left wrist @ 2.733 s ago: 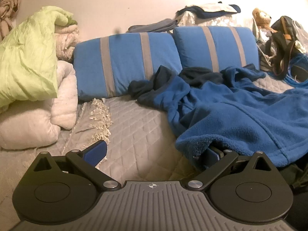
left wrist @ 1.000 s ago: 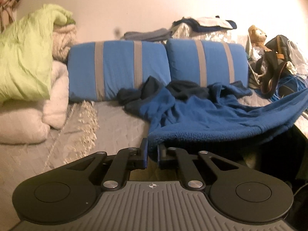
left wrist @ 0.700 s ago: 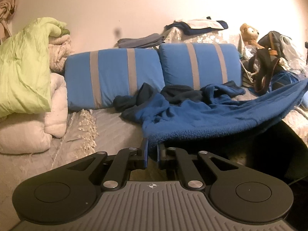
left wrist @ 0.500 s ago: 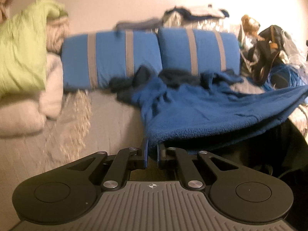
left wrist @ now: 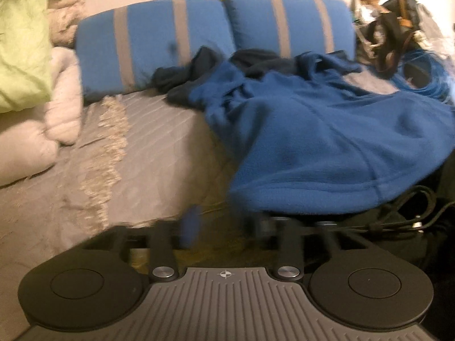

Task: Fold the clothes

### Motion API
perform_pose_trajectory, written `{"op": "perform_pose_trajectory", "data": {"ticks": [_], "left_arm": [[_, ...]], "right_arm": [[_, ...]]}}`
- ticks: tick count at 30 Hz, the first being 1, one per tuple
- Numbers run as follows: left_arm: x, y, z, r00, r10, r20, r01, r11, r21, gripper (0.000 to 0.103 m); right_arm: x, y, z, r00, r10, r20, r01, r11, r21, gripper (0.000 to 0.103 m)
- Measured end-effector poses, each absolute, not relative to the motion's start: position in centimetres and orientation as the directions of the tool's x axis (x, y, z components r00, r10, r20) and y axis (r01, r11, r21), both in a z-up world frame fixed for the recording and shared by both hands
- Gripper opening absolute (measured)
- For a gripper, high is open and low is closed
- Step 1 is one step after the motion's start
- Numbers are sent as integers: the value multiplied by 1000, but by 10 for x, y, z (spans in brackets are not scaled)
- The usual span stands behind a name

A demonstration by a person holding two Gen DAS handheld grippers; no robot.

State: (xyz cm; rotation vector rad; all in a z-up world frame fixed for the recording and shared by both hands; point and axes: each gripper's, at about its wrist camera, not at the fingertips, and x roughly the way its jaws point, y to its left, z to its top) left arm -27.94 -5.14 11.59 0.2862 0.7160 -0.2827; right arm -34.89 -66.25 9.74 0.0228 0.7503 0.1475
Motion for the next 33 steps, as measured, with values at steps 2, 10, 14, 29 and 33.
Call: {"op": "perform_pose_trajectory", "data": {"ticks": [2,10,14,29,33], "left_arm": [[-279,-44,124,719,-173,-673,364,919,152,70],[-271,-17,167,570,-363,-737,435,894,-103,73],[-279,-5,197,596,-416,-687,435,886,-159,75],[-263,22,294,767,-305,-564,272,951,-145,76],[-256,20,315,787,-279,-550,247,960,-134,77]], "right_arm": [[-349,-665,103,720,161,-675,-168,984,55,103],[-341,-702,131,712,265,-651,-220,964,151,103],[-332,-727,157,741,297,-602,-181,952,246,103],[-297,-784,273,836,106,-539,-11,984,177,103],[-292,-799,301,864,67,-499,32,982,186,103]]}}
